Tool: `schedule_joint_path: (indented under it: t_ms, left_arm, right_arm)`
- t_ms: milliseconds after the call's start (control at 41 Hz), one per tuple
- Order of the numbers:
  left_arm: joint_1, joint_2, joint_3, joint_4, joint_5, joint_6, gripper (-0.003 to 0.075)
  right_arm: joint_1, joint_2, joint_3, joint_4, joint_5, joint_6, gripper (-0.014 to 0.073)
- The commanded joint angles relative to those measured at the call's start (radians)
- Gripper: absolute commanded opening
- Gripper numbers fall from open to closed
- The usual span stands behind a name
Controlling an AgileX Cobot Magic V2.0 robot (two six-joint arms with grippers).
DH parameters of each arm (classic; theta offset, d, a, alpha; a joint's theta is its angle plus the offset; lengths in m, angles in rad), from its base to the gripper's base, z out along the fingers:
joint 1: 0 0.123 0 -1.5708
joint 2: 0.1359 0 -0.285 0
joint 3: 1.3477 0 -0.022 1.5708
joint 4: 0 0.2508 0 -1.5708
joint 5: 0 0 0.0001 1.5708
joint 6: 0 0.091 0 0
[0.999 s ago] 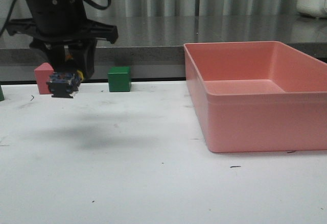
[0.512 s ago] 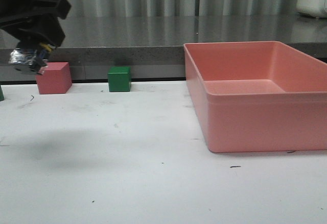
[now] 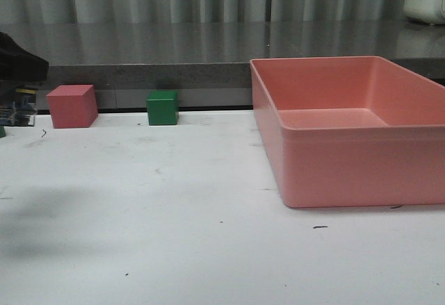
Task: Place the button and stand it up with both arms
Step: 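Lift the button with the left gripper and rotate it cap-up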
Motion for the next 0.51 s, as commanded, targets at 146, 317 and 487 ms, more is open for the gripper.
schedule_joint_path:
  t_ms: [146,317,487]
  left_arm:
    - [0.003,0.106,-0.015,-0.013,-0.318,0.0,0.0208]
    - [0.003,0.195,-0.015,-0.024,-0.459,0.0,0.0208]
    - [0.003,0.28,-0.015,-0.024,-0.568,0.0,0.0208]
  right_arm:
    - [-0.005,0.001,-0.022,-0.011,-0.064,-0.009,0.0423]
    - [-0.005,0.001,-0.022,-0.011,-0.064,-0.009,0.0423]
    - [-0.005,0.001,-0.022,-0.011,-0.064,-0.009,0.0423]
